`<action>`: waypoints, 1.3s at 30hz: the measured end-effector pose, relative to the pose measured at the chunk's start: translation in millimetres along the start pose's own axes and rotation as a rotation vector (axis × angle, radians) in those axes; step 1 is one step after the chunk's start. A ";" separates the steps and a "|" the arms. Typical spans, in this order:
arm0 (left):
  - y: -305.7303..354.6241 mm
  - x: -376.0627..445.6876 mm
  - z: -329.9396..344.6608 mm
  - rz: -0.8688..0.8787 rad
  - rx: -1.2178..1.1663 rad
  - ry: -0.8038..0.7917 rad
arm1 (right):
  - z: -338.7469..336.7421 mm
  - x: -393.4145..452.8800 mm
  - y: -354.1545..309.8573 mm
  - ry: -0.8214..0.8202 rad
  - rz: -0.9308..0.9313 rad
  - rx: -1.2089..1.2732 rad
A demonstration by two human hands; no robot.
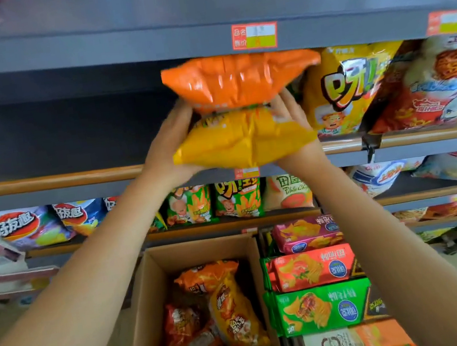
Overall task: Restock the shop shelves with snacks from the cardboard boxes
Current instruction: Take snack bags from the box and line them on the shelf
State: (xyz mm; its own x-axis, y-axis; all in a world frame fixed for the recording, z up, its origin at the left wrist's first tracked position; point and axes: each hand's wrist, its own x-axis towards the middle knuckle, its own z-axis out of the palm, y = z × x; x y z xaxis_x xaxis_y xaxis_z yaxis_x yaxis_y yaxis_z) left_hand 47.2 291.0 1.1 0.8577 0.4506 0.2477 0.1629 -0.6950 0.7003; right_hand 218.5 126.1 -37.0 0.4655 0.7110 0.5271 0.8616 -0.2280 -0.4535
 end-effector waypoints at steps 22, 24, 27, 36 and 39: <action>-20.1 135.0 56.0 -0.406 -0.518 0.117 | 41.6 98.0 26.8 -0.032 0.603 0.670; -21.0 143.2 58.7 -0.432 -0.513 0.132 | 48.9 103.8 30.1 -0.001 0.632 0.651; -22.8 156.1 58.7 -0.441 -0.478 0.152 | 51.0 114.8 32.1 0.024 0.650 0.577; -22.8 154.2 63.4 -0.531 -0.379 0.144 | 47.9 99.0 14.4 0.021 0.724 0.356; -14.2 118.6 46.5 -0.490 -0.442 0.172 | 36.1 70.3 -13.2 0.142 0.699 0.366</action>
State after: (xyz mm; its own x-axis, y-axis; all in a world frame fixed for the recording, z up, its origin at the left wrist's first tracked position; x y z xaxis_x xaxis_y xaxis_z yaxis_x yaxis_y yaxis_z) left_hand 169.3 328.3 -10.6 0.6400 0.7631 -0.0902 0.2663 -0.1102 0.9576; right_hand 232.5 203.1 -19.9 0.9157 0.3868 0.1091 0.2513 -0.3391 -0.9066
